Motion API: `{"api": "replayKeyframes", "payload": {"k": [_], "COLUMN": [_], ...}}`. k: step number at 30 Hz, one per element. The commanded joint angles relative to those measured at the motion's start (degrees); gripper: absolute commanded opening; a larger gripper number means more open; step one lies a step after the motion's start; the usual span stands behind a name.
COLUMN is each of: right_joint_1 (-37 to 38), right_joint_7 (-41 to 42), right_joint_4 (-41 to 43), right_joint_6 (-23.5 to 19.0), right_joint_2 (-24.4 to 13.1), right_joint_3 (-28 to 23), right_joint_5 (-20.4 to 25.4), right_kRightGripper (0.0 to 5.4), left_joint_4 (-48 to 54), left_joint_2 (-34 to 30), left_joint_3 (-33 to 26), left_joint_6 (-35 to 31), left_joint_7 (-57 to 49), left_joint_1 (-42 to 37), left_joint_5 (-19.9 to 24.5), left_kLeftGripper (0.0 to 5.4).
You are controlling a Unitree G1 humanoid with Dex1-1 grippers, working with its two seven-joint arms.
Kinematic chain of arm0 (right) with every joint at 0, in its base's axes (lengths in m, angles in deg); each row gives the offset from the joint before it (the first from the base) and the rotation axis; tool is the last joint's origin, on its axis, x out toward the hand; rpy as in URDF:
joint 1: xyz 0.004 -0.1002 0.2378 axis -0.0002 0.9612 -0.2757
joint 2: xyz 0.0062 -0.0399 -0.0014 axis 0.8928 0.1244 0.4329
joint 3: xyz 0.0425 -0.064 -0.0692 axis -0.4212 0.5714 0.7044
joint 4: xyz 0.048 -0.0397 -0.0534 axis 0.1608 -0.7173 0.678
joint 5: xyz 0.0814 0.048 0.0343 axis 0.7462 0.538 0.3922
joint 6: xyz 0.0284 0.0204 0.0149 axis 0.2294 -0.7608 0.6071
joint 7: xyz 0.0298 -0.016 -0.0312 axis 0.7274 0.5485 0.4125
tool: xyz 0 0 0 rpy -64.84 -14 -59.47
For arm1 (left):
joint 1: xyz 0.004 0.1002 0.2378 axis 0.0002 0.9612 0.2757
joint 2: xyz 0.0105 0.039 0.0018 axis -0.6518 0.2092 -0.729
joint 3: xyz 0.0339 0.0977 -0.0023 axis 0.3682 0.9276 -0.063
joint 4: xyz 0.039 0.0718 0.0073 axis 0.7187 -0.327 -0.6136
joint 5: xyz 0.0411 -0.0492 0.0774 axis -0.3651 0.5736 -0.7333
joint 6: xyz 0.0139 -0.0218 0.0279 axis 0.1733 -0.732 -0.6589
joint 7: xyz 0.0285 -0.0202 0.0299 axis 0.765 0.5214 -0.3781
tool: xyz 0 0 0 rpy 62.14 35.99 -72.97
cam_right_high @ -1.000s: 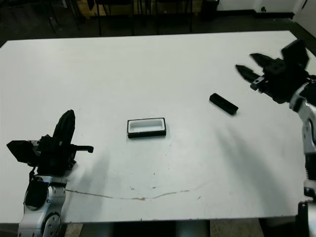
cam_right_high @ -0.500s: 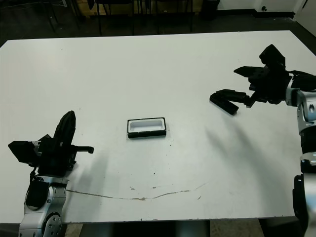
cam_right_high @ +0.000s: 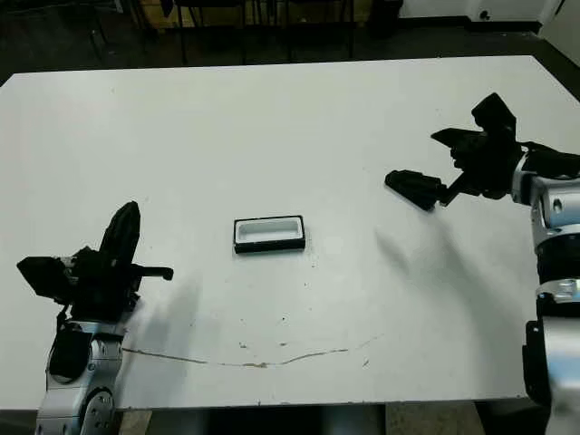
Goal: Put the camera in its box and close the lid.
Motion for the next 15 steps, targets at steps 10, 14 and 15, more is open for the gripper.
{"api": "replayKeyframes", "payload": {"k": [10, 14, 15], "right_joint_1": [2.52, 2.54, 2.37], "right_joint_7": [-2.42, -3.02, -2.88], "right_joint_4": [-2.78, -4.71, -5.47], "right_joint_6": [-1.84, -2.94, -3.43], "right_joint_2": [2.15, 2.52, 2.65], "right_joint_3": [1.27, 0.56, 0.27], "right_joint_5": [-2.27, -1.94, -1.65], "right_kRightGripper": [5.39, 5.39, 5.39], "left_joint_4": [-1.08, -0.64, -0.65], "left_joint_2": [-0.84, -0.75, -0.77], "left_joint_3": [-0.47, -0.55, -0.55], "left_joint_6": [-0.09, -0.77, -0.66], "left_joint_7": [0.67, 0.53, 0.44], "left_joint_1": [0.82, 1.04, 1.05], "left_joint_5": [0.52, 0.74, 0.5], "left_kLeftGripper": [0.0, 0.0, 0.0]}}
